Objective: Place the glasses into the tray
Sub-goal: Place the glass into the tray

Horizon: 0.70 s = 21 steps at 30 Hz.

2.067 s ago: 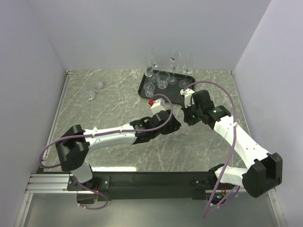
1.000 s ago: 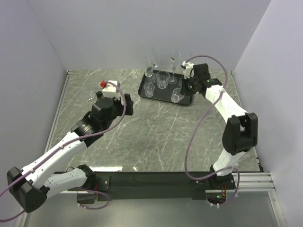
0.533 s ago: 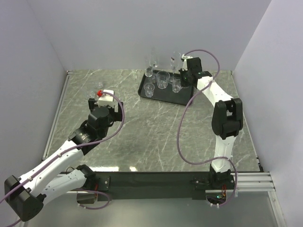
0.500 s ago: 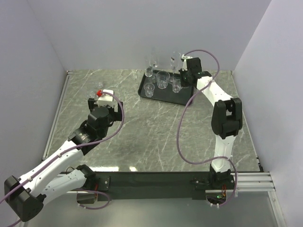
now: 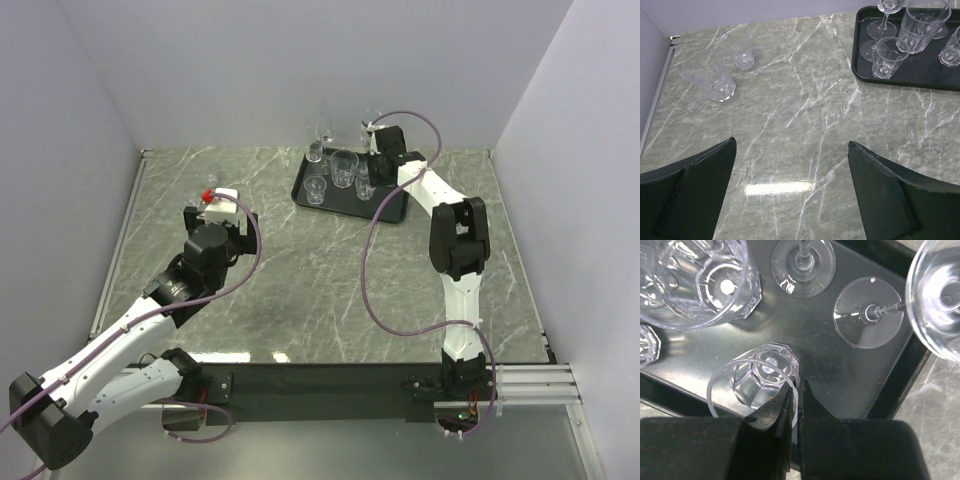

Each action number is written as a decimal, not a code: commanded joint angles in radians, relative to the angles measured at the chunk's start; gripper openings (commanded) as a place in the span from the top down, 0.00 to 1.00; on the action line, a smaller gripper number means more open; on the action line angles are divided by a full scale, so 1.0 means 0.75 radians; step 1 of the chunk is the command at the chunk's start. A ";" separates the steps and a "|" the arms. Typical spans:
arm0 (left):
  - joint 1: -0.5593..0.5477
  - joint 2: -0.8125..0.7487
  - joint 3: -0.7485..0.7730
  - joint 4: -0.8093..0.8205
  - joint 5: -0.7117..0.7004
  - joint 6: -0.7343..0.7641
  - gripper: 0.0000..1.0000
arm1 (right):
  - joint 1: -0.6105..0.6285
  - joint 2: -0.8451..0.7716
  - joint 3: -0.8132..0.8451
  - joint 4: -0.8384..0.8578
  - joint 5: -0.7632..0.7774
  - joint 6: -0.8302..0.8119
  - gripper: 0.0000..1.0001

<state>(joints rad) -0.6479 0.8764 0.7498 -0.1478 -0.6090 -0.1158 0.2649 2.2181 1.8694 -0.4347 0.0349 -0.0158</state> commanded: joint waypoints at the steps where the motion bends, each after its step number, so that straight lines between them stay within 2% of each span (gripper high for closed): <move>1: 0.011 -0.009 0.005 0.054 0.010 0.019 0.01 | 0.003 -0.006 0.072 0.031 0.031 0.005 0.99; 14: 0.017 -0.015 0.005 0.052 0.025 0.013 0.01 | 0.021 0.039 0.099 0.011 0.041 -0.003 0.87; 21: 0.019 -0.019 0.005 0.050 0.033 0.013 0.01 | 0.025 0.039 0.101 0.013 0.054 -0.008 0.77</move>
<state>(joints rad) -0.6380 0.8764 0.7498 -0.1398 -0.5991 -0.1158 0.2729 2.2353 1.8965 -0.4423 0.0494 -0.0166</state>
